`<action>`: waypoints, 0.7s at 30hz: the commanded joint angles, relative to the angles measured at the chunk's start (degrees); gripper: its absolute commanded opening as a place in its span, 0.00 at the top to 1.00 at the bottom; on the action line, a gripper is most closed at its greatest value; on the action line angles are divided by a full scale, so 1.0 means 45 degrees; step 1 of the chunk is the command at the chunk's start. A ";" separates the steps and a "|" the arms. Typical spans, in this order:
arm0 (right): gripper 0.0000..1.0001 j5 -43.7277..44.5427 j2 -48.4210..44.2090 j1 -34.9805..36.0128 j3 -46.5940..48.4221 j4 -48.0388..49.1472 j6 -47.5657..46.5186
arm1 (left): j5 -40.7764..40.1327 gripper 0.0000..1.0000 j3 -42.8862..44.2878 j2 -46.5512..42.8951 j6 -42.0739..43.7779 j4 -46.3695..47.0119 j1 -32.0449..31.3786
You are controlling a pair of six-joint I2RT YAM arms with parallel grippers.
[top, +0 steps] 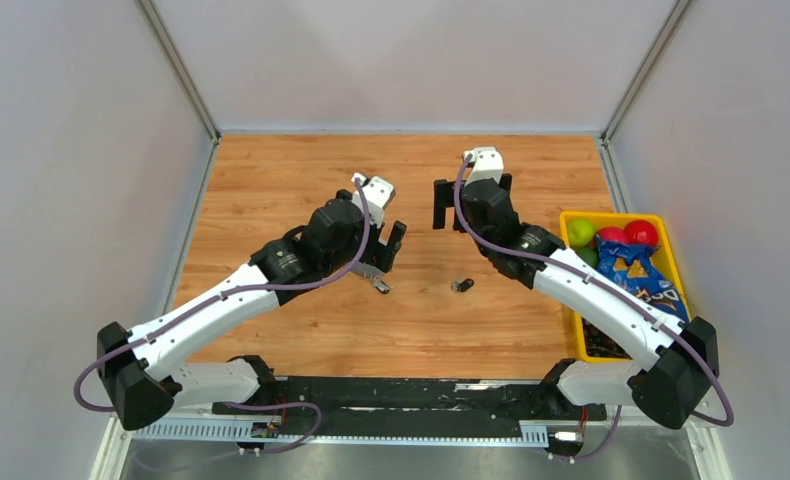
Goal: Put the keys on the keyring
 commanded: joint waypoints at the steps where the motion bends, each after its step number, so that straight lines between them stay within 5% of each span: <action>1: 0.00 -0.0689 -0.0299 -0.0051 -0.0003 -0.0628 0.0124 | -0.2160 0.00 -0.0544 -0.0780 0.0113 -0.0018 -0.0077; 10: 0.00 -0.3576 0.0507 -0.0052 -0.1032 -0.0470 -0.0918 | -0.2630 0.00 -0.1710 -0.2452 0.0304 -0.0312 -0.0049; 21: 0.05 -0.6885 0.1992 0.0014 -0.2045 0.1227 -0.1536 | -0.0603 0.00 -0.1553 -0.3011 0.0759 -0.1547 -0.0069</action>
